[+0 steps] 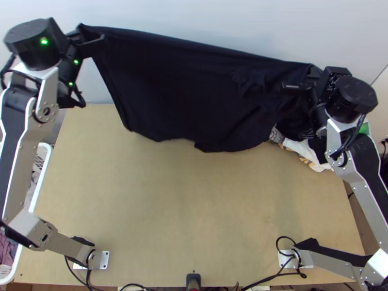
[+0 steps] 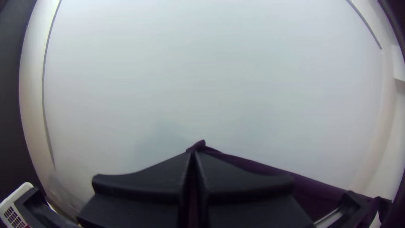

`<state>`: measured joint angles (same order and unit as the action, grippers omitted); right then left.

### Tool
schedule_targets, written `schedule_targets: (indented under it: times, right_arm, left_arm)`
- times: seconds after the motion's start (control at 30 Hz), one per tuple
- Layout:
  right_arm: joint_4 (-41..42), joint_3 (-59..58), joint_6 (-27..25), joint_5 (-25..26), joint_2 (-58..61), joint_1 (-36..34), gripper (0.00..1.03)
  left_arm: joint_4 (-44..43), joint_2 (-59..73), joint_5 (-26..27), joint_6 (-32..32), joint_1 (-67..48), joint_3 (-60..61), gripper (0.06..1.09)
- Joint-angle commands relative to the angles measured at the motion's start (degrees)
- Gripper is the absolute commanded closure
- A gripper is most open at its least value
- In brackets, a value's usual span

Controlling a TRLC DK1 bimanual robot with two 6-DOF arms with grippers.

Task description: Fold the t-shirt

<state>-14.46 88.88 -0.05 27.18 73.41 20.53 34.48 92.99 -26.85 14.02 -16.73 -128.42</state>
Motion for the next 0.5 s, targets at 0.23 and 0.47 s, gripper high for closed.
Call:
schedule_targets:
  times: [0.23,0.47]
  right_arm:
    - [6.28,4.19,-16.21,7.45,-6.52,10.49,1.00]
    - [2.59,1.82,-21.21,8.94,-13.29,16.29,1.00]
  left_arm:
    - [-3.19,-11.60,-4.09,-5.85,-3.83,-0.16,1.05]
    - [4.10,-19.87,-4.26,-7.96,-9.46,2.47,1.05]
